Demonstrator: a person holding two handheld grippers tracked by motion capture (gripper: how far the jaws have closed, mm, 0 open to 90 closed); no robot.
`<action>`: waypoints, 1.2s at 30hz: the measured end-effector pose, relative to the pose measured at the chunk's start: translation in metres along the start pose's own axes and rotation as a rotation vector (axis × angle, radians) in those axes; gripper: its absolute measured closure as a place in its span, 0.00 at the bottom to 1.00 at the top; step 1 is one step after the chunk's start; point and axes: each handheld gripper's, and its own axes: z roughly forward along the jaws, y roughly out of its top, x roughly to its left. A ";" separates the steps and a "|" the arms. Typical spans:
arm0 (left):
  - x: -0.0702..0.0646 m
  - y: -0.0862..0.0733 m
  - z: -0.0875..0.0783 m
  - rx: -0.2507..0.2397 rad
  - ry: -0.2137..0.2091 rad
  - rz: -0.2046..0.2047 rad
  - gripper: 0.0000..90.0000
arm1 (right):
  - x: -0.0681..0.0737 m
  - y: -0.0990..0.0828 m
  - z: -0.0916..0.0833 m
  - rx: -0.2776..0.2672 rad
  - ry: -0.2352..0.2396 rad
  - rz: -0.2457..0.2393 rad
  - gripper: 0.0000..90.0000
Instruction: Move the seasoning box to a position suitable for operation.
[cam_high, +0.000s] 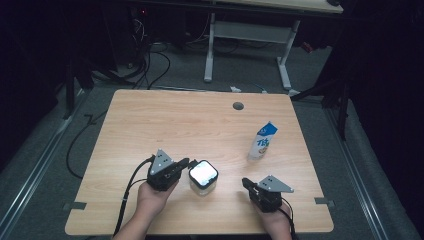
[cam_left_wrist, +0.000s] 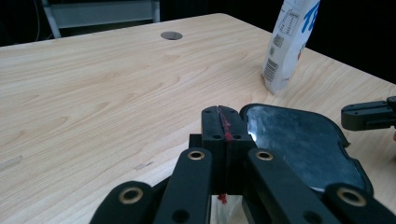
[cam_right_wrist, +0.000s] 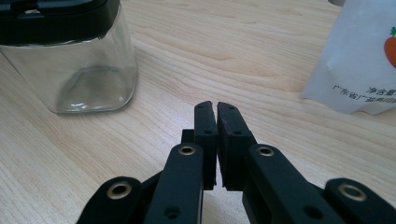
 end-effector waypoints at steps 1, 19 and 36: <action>0.000 0.001 0.002 0.001 -0.001 0.005 1.00 | 0.000 0.000 0.000 0.001 0.001 0.000 0.97; -0.003 0.005 0.017 0.020 0.003 0.043 1.00 | 0.002 0.000 0.001 -0.002 0.006 -0.004 0.96; -0.003 0.003 0.016 0.005 0.005 0.042 1.00 | 0.004 0.000 0.002 -0.004 0.015 -0.007 0.96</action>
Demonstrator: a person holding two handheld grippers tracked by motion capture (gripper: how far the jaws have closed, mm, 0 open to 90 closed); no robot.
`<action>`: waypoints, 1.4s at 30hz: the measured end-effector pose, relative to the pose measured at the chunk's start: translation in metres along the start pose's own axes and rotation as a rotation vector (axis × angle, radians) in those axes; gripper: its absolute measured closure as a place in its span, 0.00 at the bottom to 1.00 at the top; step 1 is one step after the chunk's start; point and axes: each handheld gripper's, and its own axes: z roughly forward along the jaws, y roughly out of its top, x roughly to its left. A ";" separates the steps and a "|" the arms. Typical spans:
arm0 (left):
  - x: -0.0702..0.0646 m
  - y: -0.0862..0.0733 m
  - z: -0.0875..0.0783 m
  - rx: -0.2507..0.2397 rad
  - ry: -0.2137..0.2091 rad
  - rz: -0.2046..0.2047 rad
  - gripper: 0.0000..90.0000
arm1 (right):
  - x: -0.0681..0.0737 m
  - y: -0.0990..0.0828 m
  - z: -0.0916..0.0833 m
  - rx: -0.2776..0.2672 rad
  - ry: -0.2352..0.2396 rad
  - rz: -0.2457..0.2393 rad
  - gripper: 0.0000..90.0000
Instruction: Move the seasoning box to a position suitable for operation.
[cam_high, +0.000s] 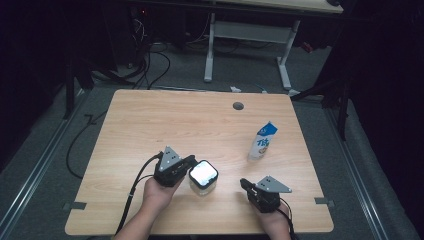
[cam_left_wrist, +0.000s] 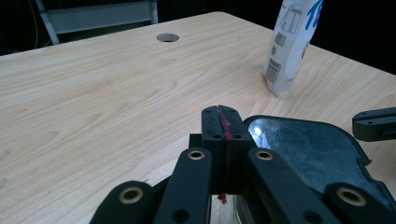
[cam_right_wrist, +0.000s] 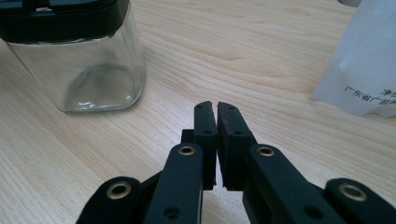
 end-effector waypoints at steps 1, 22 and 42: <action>0.000 0.000 0.000 0.001 0.000 0.001 1.00 | 0.000 0.000 0.000 0.000 0.000 0.000 0.96; -0.001 -0.002 0.000 -0.012 0.009 0.000 1.00 | 0.003 0.000 0.002 0.013 0.009 -0.010 0.96; 0.000 -0.002 0.001 -0.015 0.007 -0.008 1.00 | 0.021 0.012 0.005 -0.019 0.054 -0.038 0.97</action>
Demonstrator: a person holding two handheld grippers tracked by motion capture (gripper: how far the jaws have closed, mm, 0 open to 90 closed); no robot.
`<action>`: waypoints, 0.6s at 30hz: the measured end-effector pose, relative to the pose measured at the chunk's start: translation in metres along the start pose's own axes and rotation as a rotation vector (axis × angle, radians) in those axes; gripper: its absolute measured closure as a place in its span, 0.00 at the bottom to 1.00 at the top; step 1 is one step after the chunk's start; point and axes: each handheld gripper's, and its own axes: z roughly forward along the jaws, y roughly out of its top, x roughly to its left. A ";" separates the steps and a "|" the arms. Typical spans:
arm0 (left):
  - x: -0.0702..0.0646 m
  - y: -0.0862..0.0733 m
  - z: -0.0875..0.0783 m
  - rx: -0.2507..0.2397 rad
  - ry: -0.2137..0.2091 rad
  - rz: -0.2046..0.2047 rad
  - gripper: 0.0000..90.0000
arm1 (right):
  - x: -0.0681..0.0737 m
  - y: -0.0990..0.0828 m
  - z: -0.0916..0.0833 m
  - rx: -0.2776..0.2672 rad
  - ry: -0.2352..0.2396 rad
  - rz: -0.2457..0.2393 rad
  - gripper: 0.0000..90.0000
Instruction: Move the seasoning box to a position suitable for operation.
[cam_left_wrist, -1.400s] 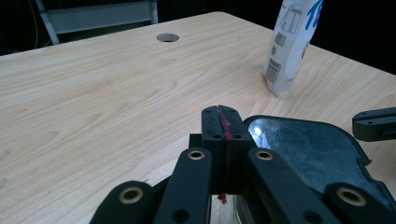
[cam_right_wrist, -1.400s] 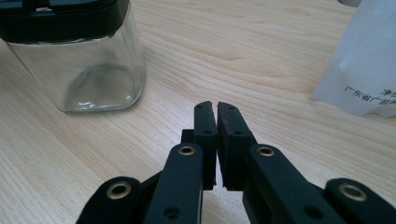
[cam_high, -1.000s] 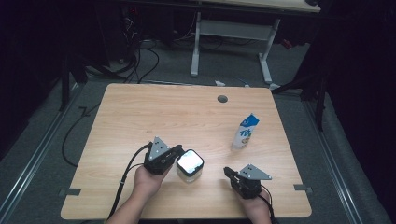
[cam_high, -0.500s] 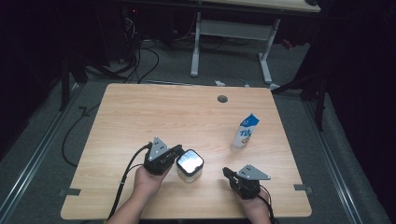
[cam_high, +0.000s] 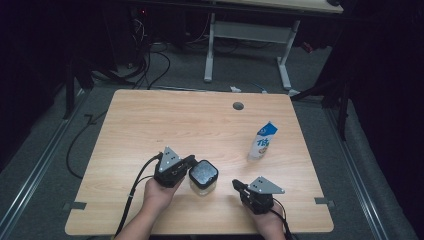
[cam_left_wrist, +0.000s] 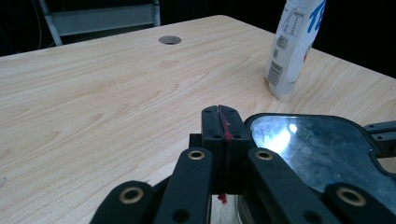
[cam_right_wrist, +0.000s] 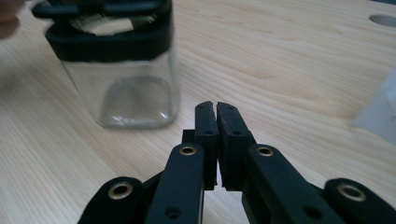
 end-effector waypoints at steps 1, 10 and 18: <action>0.000 0.000 0.000 0.000 0.000 0.001 1.00 | 0.002 0.002 0.001 -0.001 0.006 0.000 0.97; 0.000 0.000 0.000 0.001 -0.002 0.002 1.00 | 0.016 0.022 0.008 -0.022 0.050 -0.032 0.99; 0.001 0.000 0.000 0.000 -0.005 -0.004 1.00 | 0.021 0.033 0.010 -0.028 0.058 -0.065 0.99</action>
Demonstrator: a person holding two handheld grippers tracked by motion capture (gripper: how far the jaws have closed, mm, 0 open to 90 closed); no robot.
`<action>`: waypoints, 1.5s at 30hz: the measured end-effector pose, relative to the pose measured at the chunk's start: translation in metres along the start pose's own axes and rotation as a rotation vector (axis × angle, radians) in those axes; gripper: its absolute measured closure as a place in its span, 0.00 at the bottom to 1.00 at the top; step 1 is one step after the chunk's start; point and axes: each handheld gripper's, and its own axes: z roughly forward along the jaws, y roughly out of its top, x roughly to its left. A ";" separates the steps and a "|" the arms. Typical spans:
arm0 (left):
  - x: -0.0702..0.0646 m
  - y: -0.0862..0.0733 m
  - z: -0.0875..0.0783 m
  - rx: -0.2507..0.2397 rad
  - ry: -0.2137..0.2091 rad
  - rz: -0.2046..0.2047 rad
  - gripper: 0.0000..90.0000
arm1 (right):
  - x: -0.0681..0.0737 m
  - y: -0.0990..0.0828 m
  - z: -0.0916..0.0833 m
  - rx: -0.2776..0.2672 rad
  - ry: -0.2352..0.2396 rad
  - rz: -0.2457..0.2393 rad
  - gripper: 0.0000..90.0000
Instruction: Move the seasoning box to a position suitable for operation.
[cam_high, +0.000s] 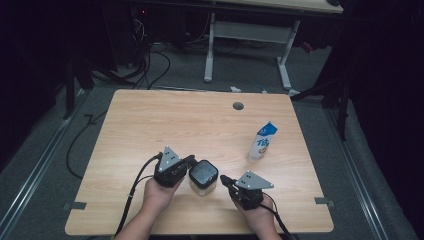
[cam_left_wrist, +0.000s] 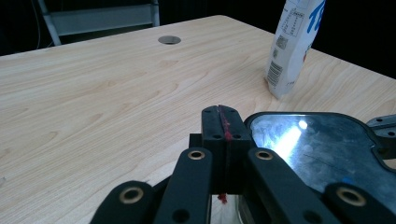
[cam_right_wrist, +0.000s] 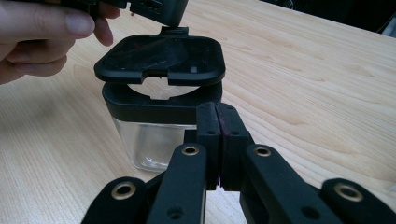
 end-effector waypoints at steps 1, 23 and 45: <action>0.000 0.000 0.000 0.000 0.000 0.000 1.00 | 0.000 0.001 0.000 0.002 -0.001 -0.001 0.99; 0.004 0.001 -0.009 -0.011 -0.001 -0.023 1.00 | 0.006 0.014 0.007 -0.015 0.025 -0.018 1.00; 0.003 -0.035 -0.053 0.072 0.013 -0.038 0.96 | 0.004 0.029 0.009 -0.069 0.048 0.047 1.00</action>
